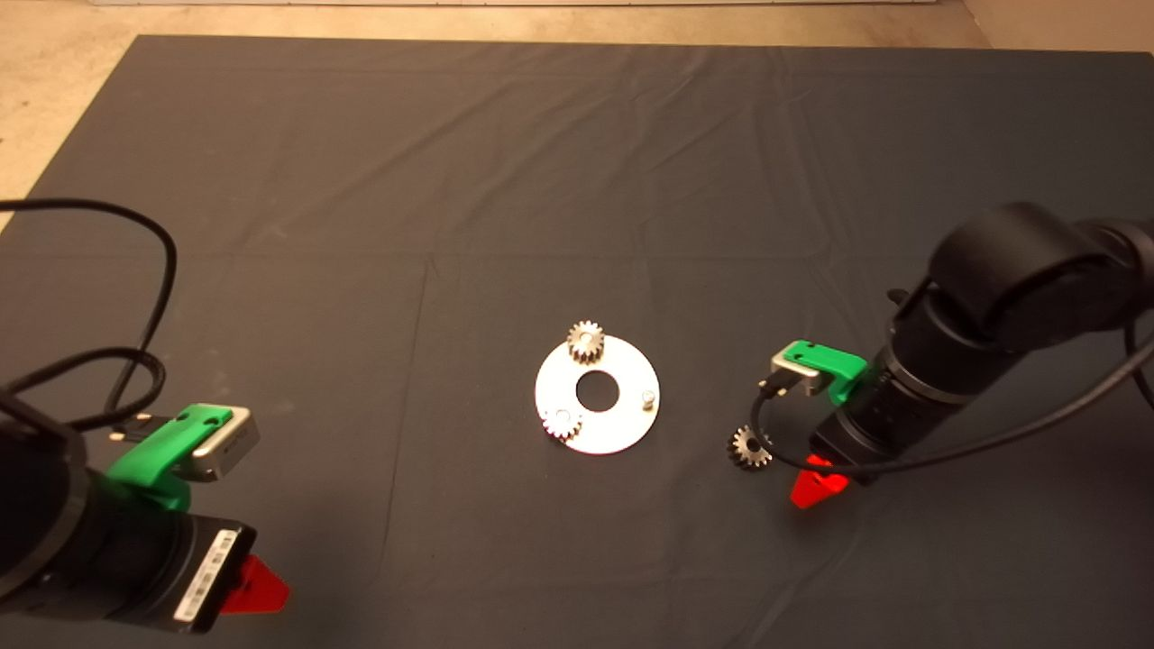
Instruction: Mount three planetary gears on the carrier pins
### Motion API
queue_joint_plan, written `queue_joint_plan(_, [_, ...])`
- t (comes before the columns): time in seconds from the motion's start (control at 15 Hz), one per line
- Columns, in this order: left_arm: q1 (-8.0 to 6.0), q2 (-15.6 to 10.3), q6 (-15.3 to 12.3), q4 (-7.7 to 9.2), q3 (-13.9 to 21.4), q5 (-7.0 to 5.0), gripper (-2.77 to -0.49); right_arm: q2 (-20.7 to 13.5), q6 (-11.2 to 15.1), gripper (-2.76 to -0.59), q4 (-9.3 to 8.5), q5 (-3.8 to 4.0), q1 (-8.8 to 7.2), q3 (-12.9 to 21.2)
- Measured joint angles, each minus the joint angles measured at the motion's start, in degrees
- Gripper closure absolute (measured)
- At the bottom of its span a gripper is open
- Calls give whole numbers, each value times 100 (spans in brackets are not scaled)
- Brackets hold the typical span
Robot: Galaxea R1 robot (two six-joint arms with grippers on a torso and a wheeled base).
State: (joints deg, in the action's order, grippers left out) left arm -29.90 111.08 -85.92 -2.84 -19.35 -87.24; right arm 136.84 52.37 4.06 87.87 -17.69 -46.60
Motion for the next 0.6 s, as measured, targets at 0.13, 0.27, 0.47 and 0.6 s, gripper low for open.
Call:
queue_joint_plan(0.13, [-17, -99, -5, 114, 0, -20, -204, 237, -436, -276, 1, -11, 5, -164])
queue_joint_plan(0.27, [-17, -126, -5, 179, 2, -17, -204, 376, -995, -276, 1, -46, 5, -268])
queue_joint_plan(0.47, [-17, -131, -2, 227, 11, -17, -204, 387, -1564, -276, 1, -28, -9, -354])
queue_joint_plan(0.6, [-17, -144, -2, 245, 17, -18, -204, 401, -1993, -276, 3, -35, -30, -362])
